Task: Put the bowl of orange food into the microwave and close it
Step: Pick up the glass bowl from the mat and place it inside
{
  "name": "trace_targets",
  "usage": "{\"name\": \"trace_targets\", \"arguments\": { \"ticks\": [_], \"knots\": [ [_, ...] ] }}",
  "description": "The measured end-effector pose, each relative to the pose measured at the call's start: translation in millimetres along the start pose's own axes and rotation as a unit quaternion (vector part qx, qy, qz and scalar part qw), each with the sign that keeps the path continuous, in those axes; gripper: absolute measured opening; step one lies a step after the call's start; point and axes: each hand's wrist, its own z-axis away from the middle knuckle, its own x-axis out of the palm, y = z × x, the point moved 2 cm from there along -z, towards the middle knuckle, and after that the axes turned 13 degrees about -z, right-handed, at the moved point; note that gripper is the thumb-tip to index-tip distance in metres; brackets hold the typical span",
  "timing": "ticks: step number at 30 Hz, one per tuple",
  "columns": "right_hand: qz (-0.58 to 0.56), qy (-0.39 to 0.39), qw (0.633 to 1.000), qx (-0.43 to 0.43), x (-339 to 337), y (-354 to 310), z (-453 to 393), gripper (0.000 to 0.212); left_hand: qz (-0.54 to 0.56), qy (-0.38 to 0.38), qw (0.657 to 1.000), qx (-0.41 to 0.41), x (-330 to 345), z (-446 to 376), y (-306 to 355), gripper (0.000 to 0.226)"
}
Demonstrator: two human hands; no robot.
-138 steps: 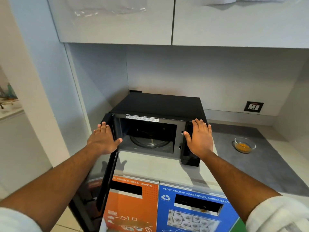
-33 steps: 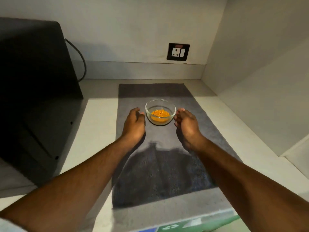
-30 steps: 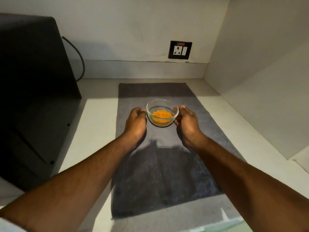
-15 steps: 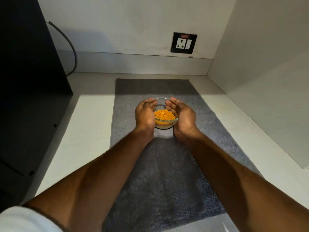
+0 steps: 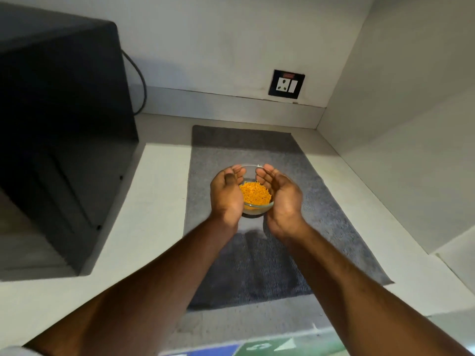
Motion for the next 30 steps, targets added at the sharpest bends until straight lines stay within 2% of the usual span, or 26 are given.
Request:
{"name": "trace_targets", "arguments": {
  "ticks": [9,13,17,22,30],
  "knots": [
    [-0.006,-0.019,0.999,0.039,4.6,-33.4,140.4,0.029,-0.046,-0.009,0.999,0.008,-69.9,126.4,49.3,0.03],
    [-0.009,-0.011,0.999,0.04,7.7,-40.0,159.7,0.031,-0.055,-0.003,0.998,-0.002,-80.6,148.9,58.6,0.029],
    [0.012,-0.033,0.998,0.06,22.2,-59.2,219.2,0.033,-0.071,0.02,0.997,-0.007,-113.1,206.2,89.3,0.029],
    [0.016,-0.041,0.996,0.083,34.0,-59.0,282.1,0.033,-0.088,0.056,0.994,-0.022,-155.7,254.7,107.6,0.032],
    [0.056,-0.082,0.991,0.094,77.9,-32.9,355.6,0.034,-0.097,0.086,0.991,-0.019,-237.7,288.5,128.2,0.031]
  ]
}}
